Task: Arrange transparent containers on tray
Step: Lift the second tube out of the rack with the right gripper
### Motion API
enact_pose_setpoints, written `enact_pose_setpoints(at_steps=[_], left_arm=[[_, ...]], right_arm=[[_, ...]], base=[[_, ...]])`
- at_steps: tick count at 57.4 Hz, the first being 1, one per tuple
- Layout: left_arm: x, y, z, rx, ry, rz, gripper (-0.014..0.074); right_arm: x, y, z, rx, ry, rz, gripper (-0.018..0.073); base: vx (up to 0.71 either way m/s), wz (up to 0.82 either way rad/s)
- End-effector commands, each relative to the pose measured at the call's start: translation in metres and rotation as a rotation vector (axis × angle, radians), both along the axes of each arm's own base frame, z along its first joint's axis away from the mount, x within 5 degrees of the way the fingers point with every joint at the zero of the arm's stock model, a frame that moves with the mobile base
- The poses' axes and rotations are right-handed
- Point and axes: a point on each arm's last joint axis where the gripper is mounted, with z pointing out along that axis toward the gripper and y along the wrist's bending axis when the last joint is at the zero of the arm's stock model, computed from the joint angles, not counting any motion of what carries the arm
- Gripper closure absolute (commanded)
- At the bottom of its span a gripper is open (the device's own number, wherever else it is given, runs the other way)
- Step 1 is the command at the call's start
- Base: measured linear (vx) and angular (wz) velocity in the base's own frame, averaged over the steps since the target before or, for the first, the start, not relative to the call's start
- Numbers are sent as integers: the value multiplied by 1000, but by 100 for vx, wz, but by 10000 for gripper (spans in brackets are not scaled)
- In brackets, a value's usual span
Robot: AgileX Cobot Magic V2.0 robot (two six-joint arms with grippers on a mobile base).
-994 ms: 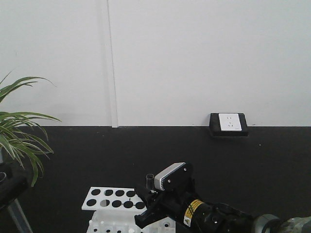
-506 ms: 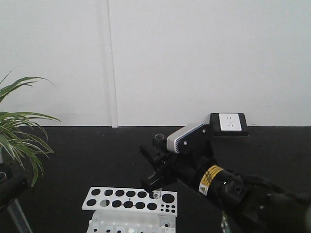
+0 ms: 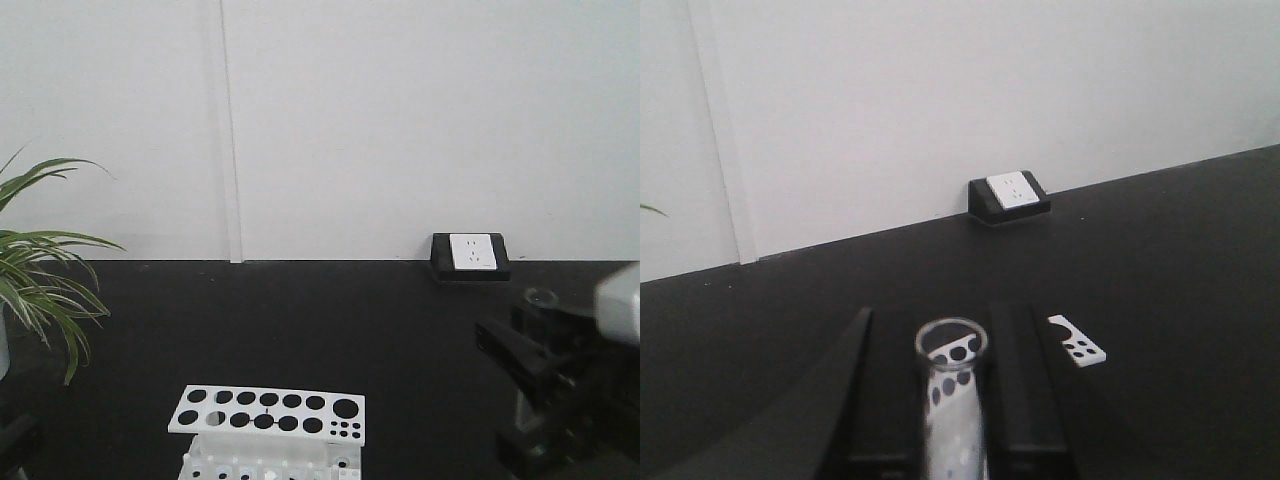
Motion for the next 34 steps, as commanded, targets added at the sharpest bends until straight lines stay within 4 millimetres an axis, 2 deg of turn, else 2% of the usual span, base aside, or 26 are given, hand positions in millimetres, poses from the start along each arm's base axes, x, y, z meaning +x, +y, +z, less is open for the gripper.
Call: enact_pose_setpoints(at_steps=[1, 7, 34], left_arm=[[-6, -1, 3, -51, -18, -23, 603], [-6, -1, -2, -47, -3, -20, 603], [-6, -1, -2, -43, -1, -16, 603]], right_arm=[[-21, -8, 9, 37, -97, 30, 571], [-27, -14, 4, 28, -84, 10, 571], [-27, -15, 3, 22, -75, 0, 571]], base=[[0, 0], [0, 0], [0, 0]])
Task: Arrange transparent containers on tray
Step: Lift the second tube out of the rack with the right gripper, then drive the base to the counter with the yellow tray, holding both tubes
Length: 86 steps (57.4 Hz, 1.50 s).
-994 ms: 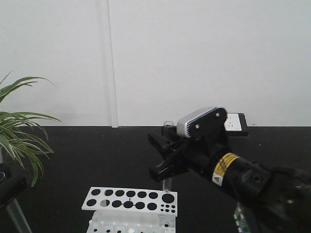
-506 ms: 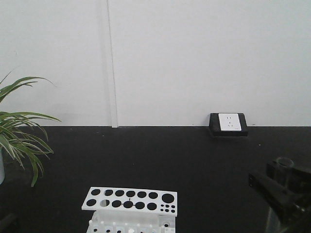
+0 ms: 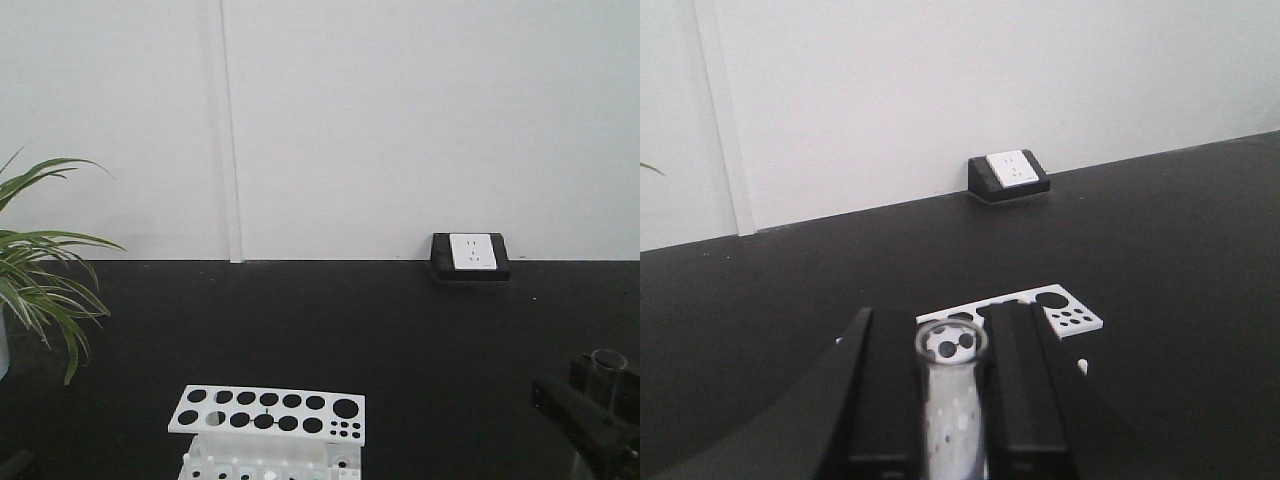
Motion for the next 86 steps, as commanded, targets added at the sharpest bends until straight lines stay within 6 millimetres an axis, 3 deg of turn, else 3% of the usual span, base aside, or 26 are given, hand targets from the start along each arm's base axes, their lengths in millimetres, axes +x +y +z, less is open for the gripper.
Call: enact_pose_setpoints(at_steps=[1, 55, 86], left_arm=[[0, -2, 11, -44, -28, -21, 603], [1, 0, 10, -40, -20, -1, 603], [1, 0, 10, -40, -19, 2, 603]], right_arm=[[-2, 2, 17, 29, -87, 37, 571], [-2, 2, 17, 29, -87, 37, 571], [-2, 2, 17, 29, -87, 37, 571]], base=[[0, 0], [-9, 4], [-29, 35]])
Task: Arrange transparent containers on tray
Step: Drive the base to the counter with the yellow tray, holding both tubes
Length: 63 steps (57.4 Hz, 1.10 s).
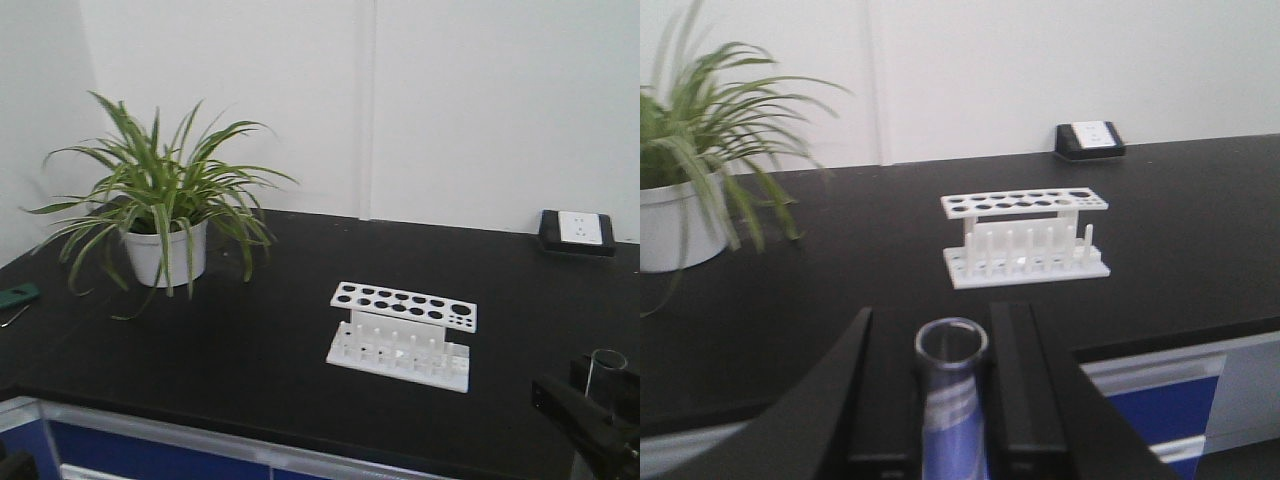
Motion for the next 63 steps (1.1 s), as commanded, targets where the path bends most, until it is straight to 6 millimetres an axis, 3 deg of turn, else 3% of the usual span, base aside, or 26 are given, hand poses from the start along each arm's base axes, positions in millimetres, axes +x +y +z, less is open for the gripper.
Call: enact_pose_setpoints(at_steps=[1, 63], left_arm=[[0, -2, 11, -45, -29, -23, 603], [0, -2, 11, -44, -26, -16, 603]], right_arm=[[-2, 2, 17, 29, -88, 38, 571], [-2, 2, 17, 29, -88, 38, 571]], base=[[-32, 48], [-30, 54]])
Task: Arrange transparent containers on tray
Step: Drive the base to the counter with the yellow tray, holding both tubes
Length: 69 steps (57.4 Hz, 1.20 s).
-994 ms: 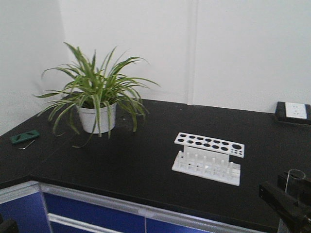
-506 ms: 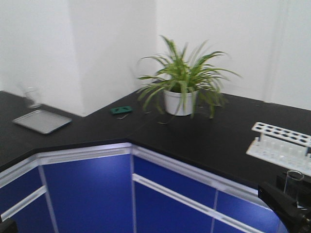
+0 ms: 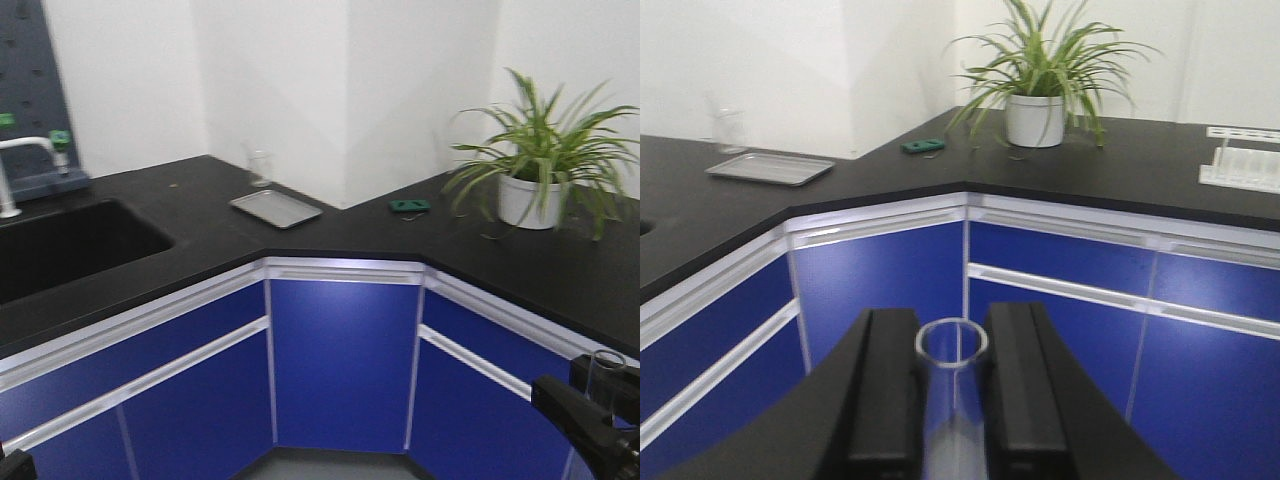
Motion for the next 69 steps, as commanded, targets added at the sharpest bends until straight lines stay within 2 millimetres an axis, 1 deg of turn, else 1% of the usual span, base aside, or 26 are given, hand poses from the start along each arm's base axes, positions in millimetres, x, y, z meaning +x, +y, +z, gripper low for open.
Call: enact_pose_setpoints(at_steps=[1, 17, 35, 53, 69], left_arm=[[0, -2, 11, -45, -29, -23, 603], [0, -2, 11, -44, -27, -18, 603], [0, -2, 11, -44, -26, -16, 603], [0, -2, 11, -44, -27, -16, 603], [0, -2, 11, -43, -26, -14, 603]], right_arm=[[-2, 2, 17, 29, -88, 38, 571], [-2, 2, 17, 30, -87, 38, 571], [-2, 2, 17, 30, -87, 38, 571], [-2, 2, 17, 30, -87, 38, 571], [-2, 2, 17, 30, -87, 38, 571]], base=[[-25, 48], [-20, 53], [-8, 71], [8, 85], [22, 64]])
